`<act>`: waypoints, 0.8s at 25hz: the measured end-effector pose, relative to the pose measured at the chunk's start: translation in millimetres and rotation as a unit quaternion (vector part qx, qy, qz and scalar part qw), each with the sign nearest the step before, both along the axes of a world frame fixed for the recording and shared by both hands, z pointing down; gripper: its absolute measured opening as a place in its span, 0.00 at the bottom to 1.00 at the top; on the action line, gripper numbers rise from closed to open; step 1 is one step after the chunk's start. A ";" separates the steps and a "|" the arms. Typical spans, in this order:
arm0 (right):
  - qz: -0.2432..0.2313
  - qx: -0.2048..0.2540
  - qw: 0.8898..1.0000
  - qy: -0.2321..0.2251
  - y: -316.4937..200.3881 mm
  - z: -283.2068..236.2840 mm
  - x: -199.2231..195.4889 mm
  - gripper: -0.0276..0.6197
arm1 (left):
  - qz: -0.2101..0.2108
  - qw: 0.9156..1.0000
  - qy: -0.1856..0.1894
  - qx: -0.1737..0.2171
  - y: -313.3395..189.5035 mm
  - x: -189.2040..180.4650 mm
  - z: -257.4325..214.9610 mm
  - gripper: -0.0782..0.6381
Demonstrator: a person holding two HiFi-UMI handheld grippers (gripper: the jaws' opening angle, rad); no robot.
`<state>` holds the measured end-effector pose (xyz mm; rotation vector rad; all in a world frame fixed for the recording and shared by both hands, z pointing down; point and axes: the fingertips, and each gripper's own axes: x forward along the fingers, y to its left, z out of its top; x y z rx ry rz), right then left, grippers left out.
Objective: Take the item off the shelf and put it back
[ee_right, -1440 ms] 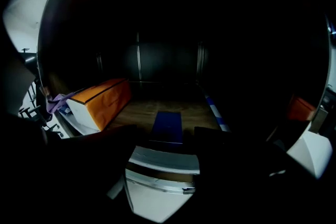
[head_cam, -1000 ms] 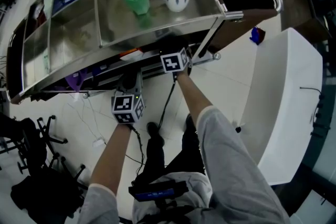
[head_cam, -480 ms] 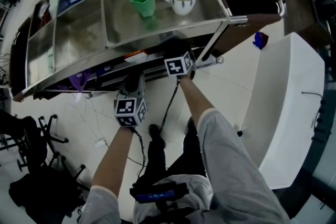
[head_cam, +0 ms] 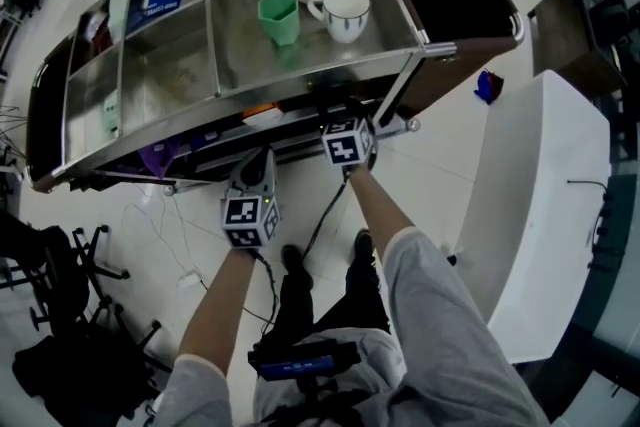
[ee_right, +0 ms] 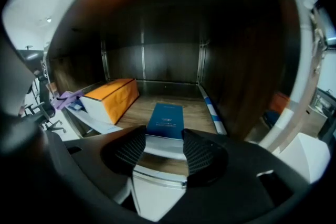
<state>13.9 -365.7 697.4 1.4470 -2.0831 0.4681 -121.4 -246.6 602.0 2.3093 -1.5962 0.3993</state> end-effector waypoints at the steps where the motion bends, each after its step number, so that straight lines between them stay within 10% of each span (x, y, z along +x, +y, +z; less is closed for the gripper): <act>1: 0.000 0.002 1.000 -0.004 8.0 -6.6 2.2 0.41 | 0.002 1.000 0.001 0.000 4.8 -0.6 -3.9 0.12; 20: -0.025 0.020 0.999 -0.015 159.6 -118.7 59.0 0.41 | -0.010 1.000 -0.012 0.024 86.1 -35.2 -69.0 0.12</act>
